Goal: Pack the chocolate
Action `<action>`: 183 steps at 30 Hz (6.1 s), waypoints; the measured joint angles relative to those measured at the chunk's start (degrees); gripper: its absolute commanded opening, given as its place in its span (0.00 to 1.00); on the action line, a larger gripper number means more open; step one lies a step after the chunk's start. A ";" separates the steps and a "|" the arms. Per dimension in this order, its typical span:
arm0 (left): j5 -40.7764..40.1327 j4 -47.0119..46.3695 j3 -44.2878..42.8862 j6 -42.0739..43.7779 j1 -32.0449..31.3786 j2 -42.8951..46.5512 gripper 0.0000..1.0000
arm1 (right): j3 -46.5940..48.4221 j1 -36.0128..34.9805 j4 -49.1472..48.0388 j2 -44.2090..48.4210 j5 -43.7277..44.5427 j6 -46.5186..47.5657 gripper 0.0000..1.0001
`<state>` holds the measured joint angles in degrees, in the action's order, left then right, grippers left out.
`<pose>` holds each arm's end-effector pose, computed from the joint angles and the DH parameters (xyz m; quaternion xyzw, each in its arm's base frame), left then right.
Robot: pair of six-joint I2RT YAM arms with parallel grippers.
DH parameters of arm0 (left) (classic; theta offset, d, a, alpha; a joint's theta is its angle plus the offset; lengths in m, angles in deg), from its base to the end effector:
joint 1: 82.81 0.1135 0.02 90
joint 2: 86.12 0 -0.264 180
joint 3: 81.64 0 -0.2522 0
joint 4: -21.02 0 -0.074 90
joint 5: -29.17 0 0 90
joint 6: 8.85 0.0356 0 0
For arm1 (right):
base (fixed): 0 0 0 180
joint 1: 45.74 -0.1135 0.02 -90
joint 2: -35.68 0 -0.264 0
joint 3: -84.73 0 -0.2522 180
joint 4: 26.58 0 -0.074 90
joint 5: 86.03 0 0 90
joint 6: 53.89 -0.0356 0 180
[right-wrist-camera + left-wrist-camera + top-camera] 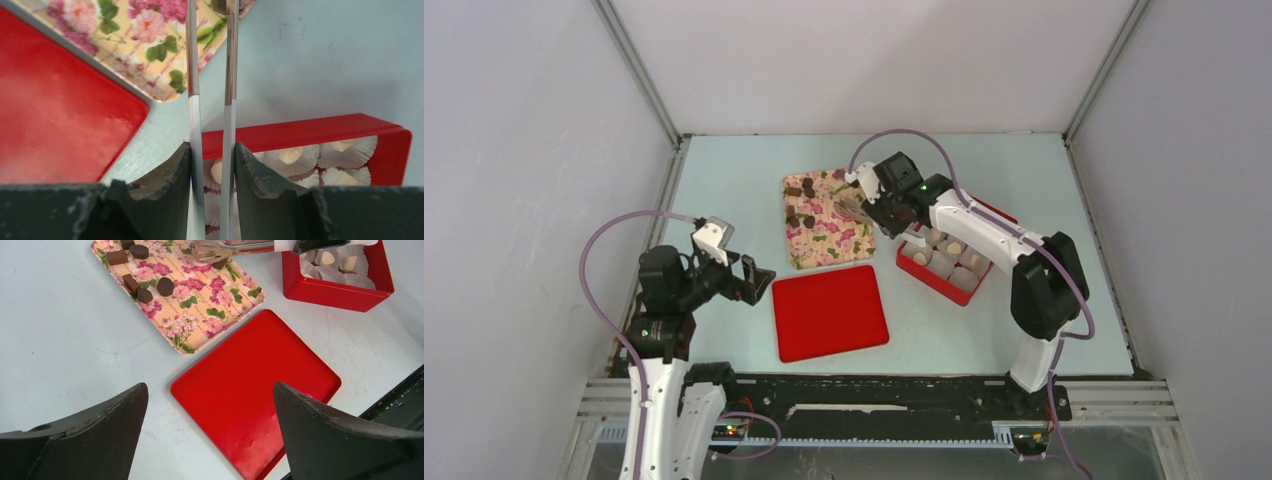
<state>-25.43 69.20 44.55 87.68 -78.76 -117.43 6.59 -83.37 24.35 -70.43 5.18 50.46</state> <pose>0.1214 -0.0121 0.3026 0.1792 0.8028 -0.2095 0.5287 0.3231 0.2481 0.2585 -0.4153 0.8590 0.0505 0.2951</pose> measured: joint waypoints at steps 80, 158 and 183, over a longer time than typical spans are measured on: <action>-0.66 0.85 -0.02 -0.04 0.00 -8.44 0.98 | -30.56 28.79 24.87 43.85 -15.23 12.28 0.24; -17.99 -1.77 -26.36 5.75 -17.33 -39.87 0.98 | -4.57 20.41 14.91 23.34 -25.70 12.59 0.35; -22.38 3.85 -29.73 3.58 -14.95 -46.71 0.98 | 10.56 7.37 7.76 2.73 -22.58 10.10 0.37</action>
<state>-47.81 73.04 14.82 91.26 -93.71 -164.14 17.14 -76.00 32.11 -67.69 -17.40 60.56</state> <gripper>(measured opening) 0.984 0.368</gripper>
